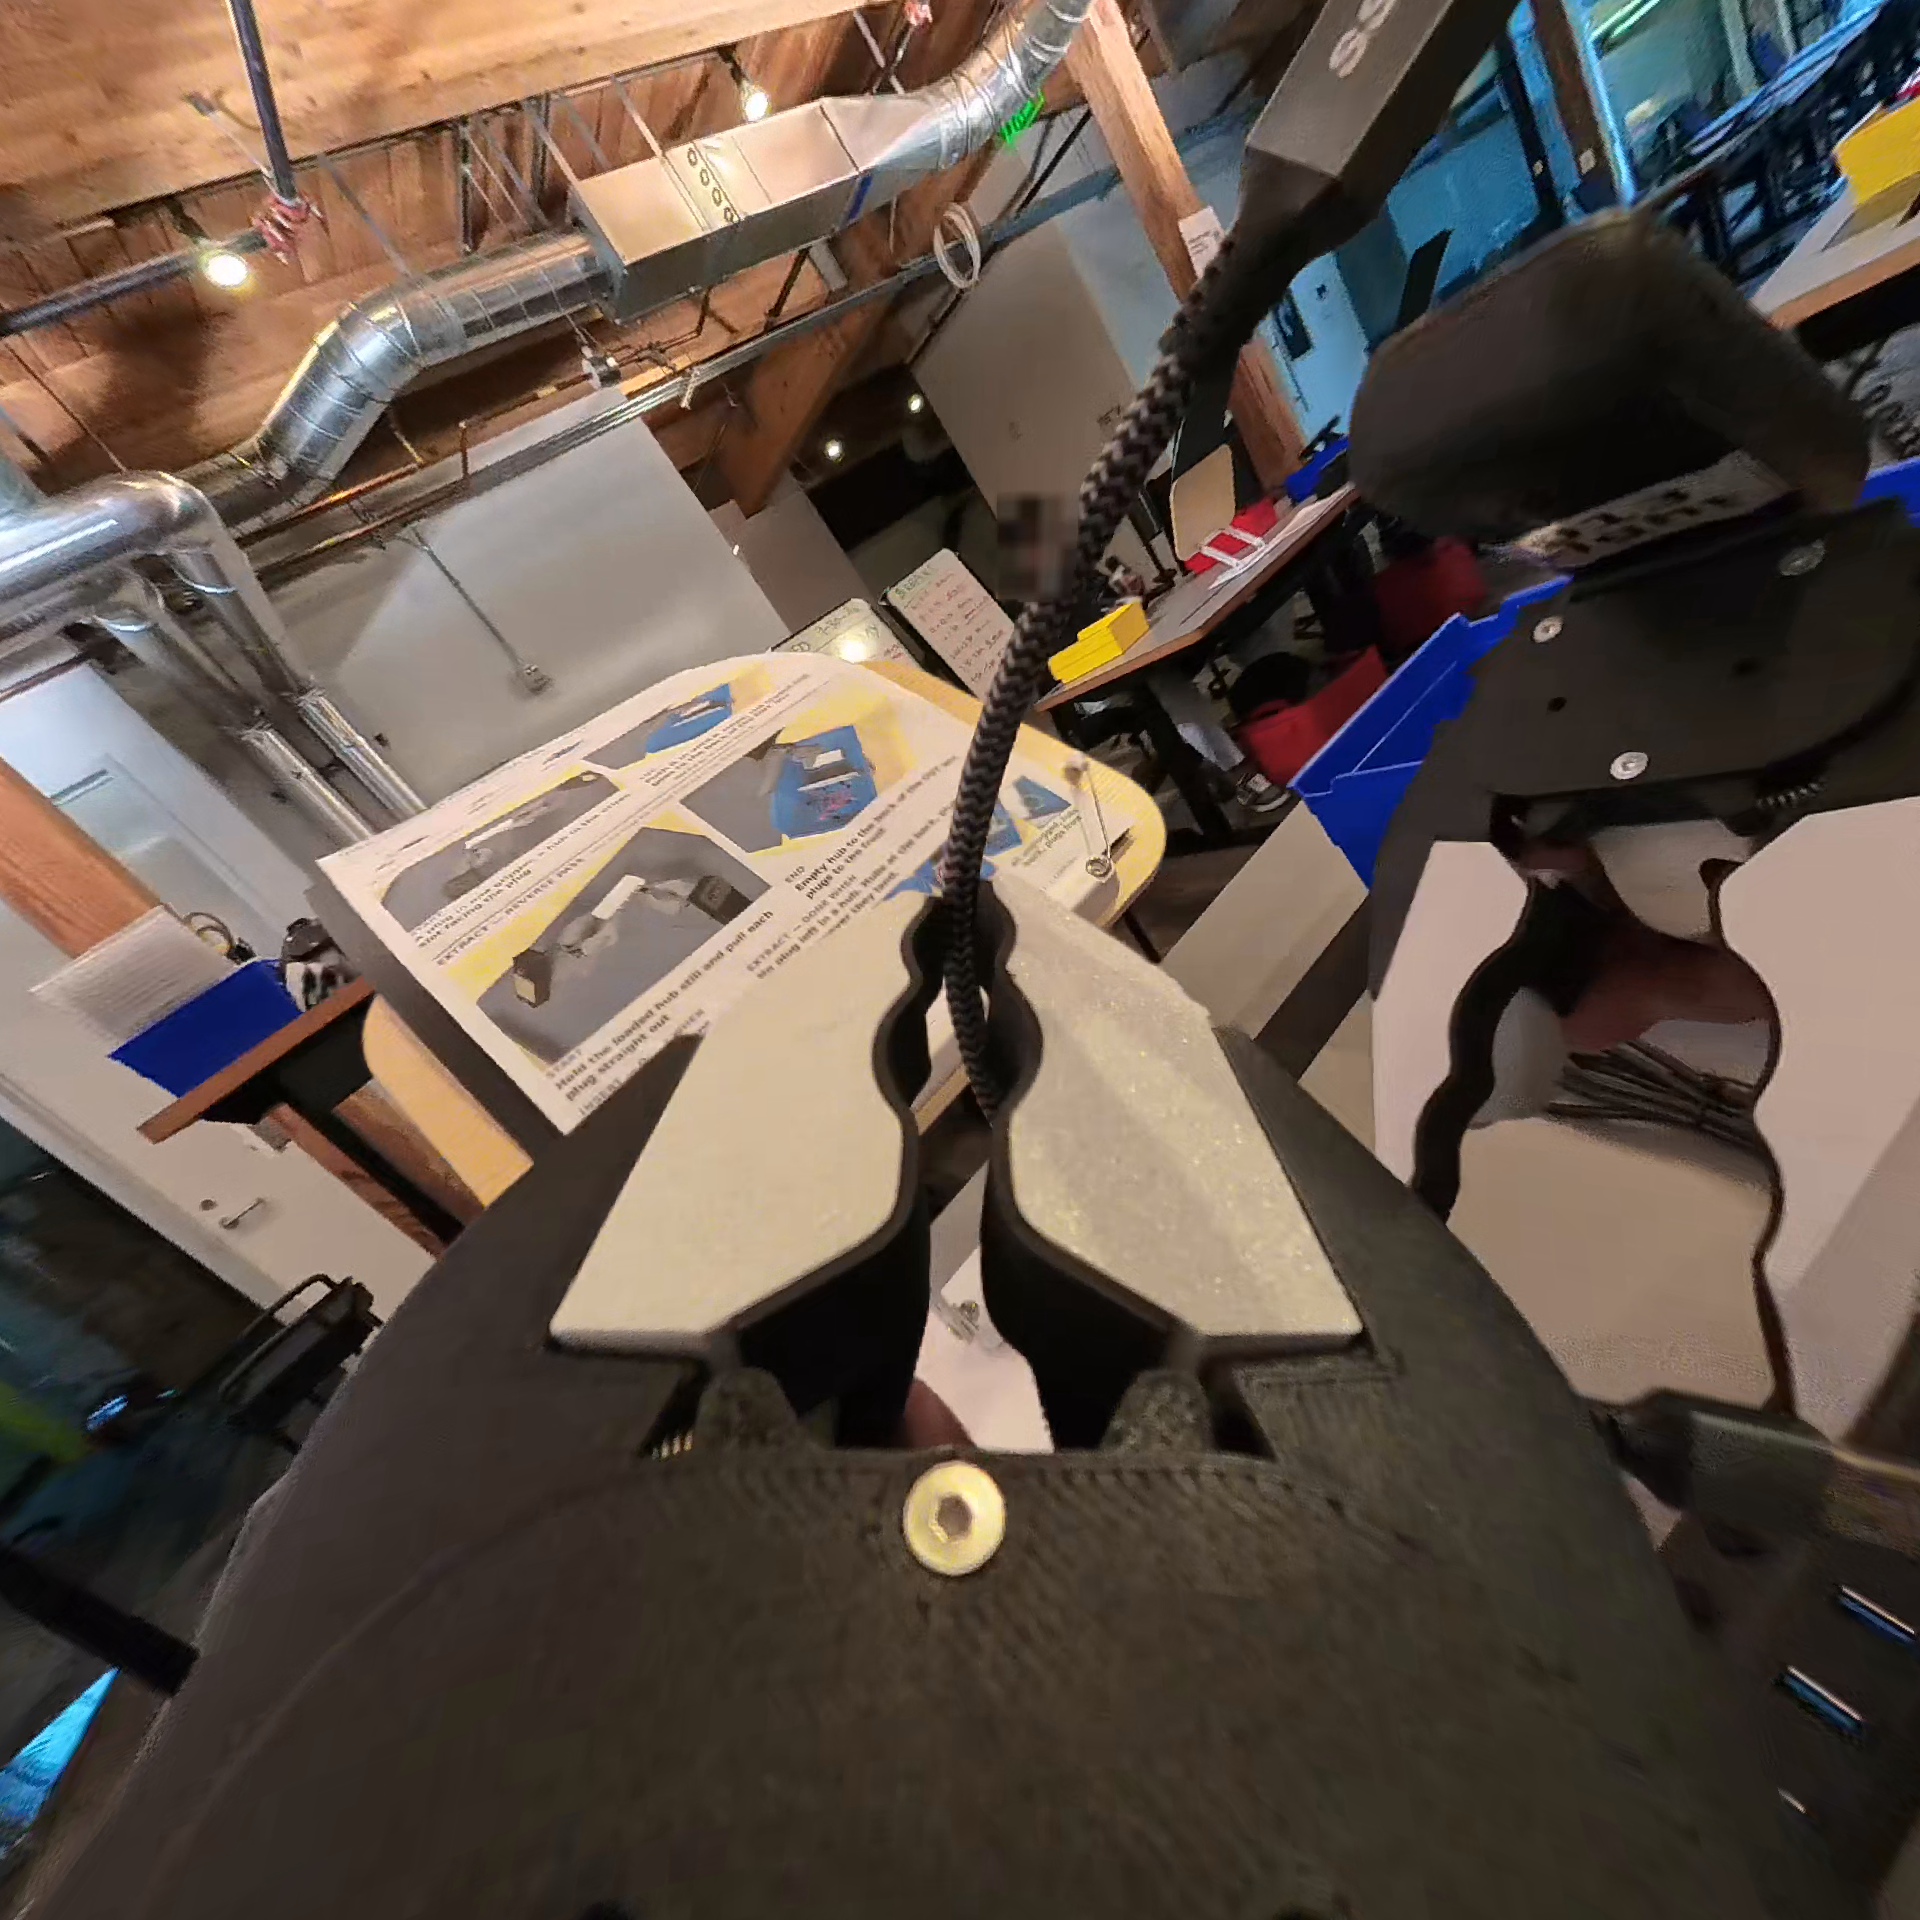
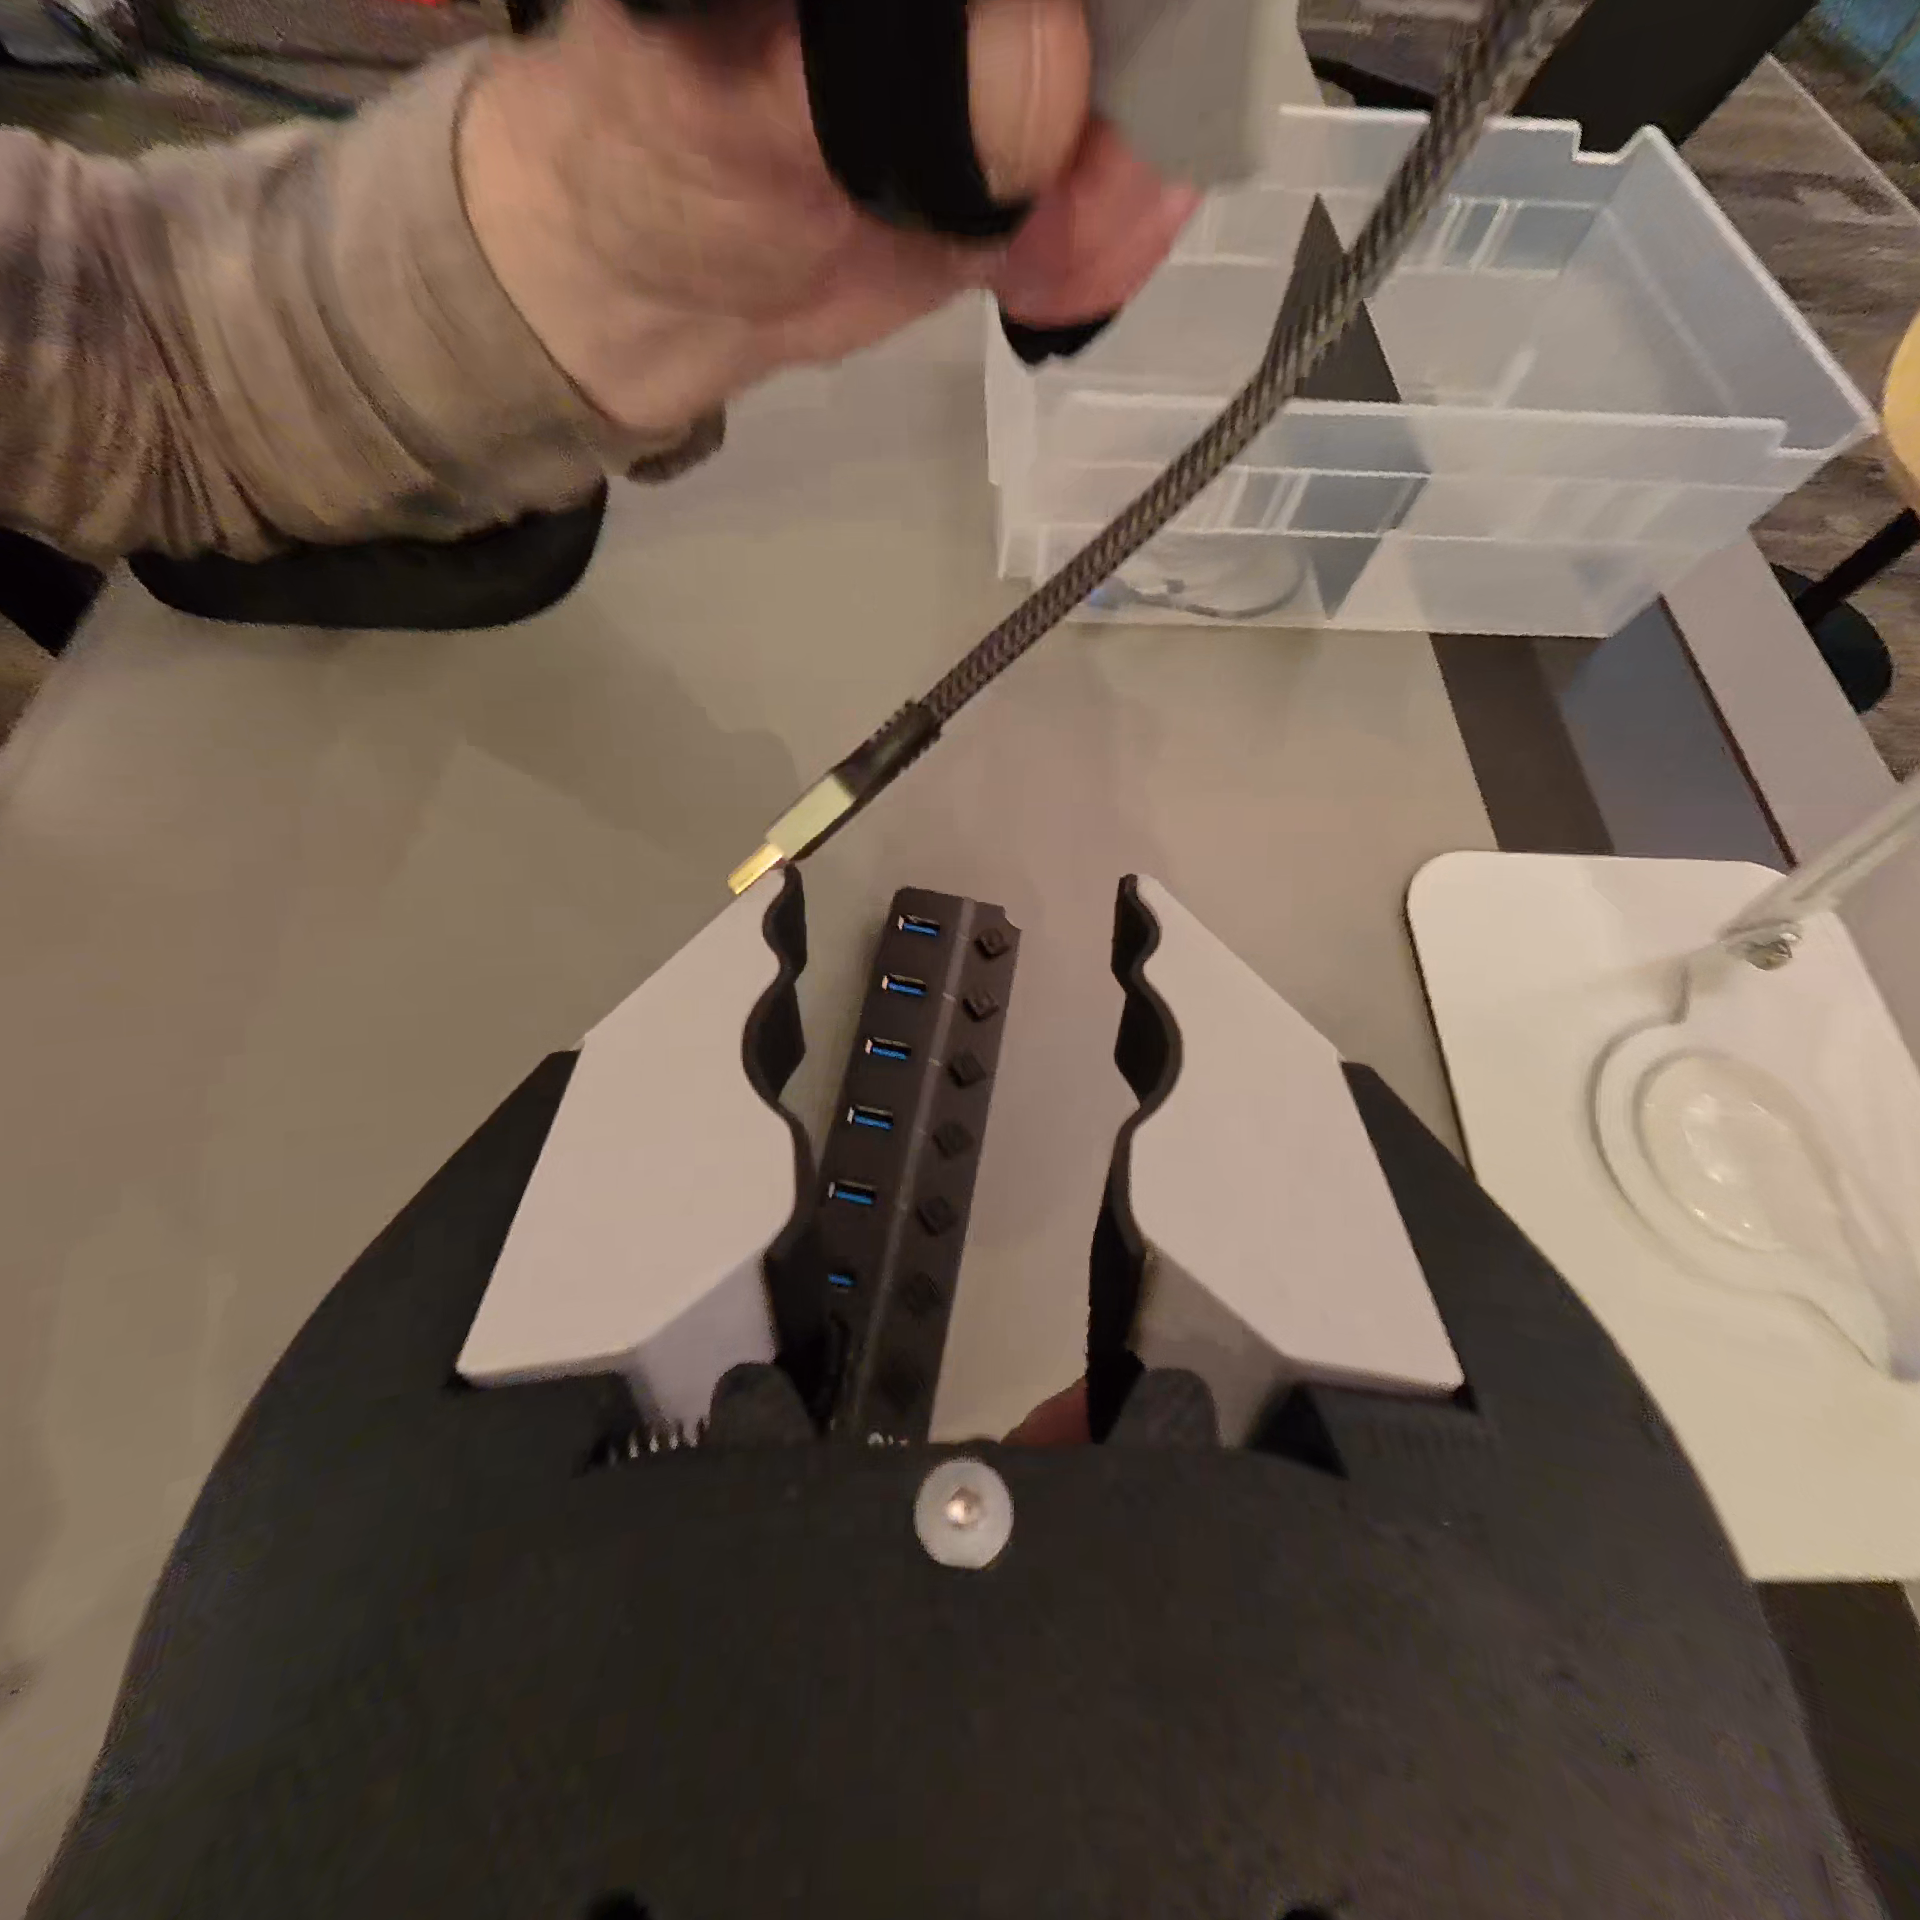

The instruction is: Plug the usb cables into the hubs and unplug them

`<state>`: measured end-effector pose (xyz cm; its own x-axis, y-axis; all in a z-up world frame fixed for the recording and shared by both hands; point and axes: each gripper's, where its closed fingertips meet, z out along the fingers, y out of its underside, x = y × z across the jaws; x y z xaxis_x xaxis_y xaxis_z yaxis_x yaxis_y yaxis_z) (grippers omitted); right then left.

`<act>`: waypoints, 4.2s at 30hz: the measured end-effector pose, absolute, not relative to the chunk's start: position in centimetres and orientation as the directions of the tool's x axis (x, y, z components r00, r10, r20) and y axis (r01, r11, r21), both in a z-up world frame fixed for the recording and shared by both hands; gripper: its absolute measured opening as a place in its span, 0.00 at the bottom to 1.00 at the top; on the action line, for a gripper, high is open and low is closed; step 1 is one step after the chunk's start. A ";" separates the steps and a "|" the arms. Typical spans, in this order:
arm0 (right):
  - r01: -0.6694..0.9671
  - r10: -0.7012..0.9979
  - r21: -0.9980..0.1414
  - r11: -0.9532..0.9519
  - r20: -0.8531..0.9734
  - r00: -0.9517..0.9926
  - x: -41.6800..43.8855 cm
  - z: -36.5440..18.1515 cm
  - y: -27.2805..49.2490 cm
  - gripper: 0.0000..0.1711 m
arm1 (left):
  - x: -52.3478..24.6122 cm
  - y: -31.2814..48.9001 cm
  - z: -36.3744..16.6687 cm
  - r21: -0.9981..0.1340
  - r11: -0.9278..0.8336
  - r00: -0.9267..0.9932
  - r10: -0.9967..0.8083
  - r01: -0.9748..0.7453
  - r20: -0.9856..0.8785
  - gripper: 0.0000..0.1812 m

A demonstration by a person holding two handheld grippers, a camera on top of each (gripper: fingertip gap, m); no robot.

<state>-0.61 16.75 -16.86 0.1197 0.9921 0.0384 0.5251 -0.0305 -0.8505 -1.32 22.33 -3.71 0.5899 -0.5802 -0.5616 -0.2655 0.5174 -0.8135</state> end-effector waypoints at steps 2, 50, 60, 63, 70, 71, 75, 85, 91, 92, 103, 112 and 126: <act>0.526 0.995 -0.849 -0.046 0.009 0.102 -0.8 -16.9 16.2 0.34 | -0.7 22.4 -4.5 -0.787 0.528 0.588 -0.541 -0.319 -0.601 0.04; 0.788 0.351 -0.466 0.401 0.873 0.338 2.6 -10.6 24.2 0.03 | 2.8 21.2 -8.4 -0.951 0.300 0.433 -0.849 -0.080 -0.304 0.03; 0.788 0.210 -0.363 0.498 0.932 0.296 3.7 -9.2 24.1 0.15 | 0.9 21.2 -6.2 -0.923 0.384 0.457 -0.818 -0.017 -0.349 0.03; 0.807 0.158 -0.328 0.491 0.945 0.287 3.7 -9.2 24.3 0.08 | 1.1 20.9 -6.3 -0.928 0.372 0.437 -0.836 0.004 -0.333 0.03; 0.820 0.087 -0.303 0.485 0.950 0.300 3.9 -8.1 24.1 0.03 | 1.0 20.9 -6.0 -0.936 0.351 0.431 -0.849 0.031 -0.305 0.04; 0.825 0.069 -0.287 0.488 0.954 0.291 3.9 -7.9 23.9 0.03 | 1.1 21.1 -6.3 -0.939 0.343 0.436 -0.847 0.011 -0.304 0.09; 0.848 0.006 -0.199 0.491 0.974 0.225 3.3 -8.0 23.5 0.03 | 2.4 20.9 -7.9 -0.948 0.311 0.393 -0.866 -0.062 -0.310 0.25; 0.870 -0.145 -0.032 0.493 0.982 0.119 2.2 -7.7 22.6 0.03 | 3.1 20.4 -7.9 -0.976 0.218 0.371 -0.905 -0.012 -0.207 0.16; 0.875 -0.193 0.017 0.484 0.977 0.088 2.2 -7.6 22.5 0.04 | 3.1 20.5 -8.1 -0.978 0.208 0.378 -0.904 -0.021 -0.200 0.13; 0.871 -0.189 0.009 0.491 0.977 0.097 2.1 -7.6 22.4 0.04 | 3.0 20.5 -8.0 -0.976 0.217 0.383 -0.900 -0.017 -0.207 0.12; 0.780 0.070 -0.320 0.538 0.939 0.337 5.2 -5.5 23.3 0.14 | 1.6 20.5 -6.7 -0.920 0.391 0.424 -0.831 -0.017 -0.361 0.09; 0.745 0.827 -0.629 0.221 0.526 0.199 6.5 -14.0 20.8 0.17 | -0.1 21.3 -6.0 -0.896 0.436 0.420 -0.798 -0.091 -0.431 0.09; 0.938 0.995 -0.341 0.060 0.099 -0.028 4.5 -27.6 14.5 0.45 | -3.2 22.0 -4.2 -0.848 0.491 0.423 -0.737 -0.199 -0.527 0.09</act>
<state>4.47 14.52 -27.58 -0.0282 0.9947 0.0986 0.9382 0.0604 -0.3408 -3.21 21.96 -4.21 0.4232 -0.7373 -0.5266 -0.1993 0.4911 -0.8480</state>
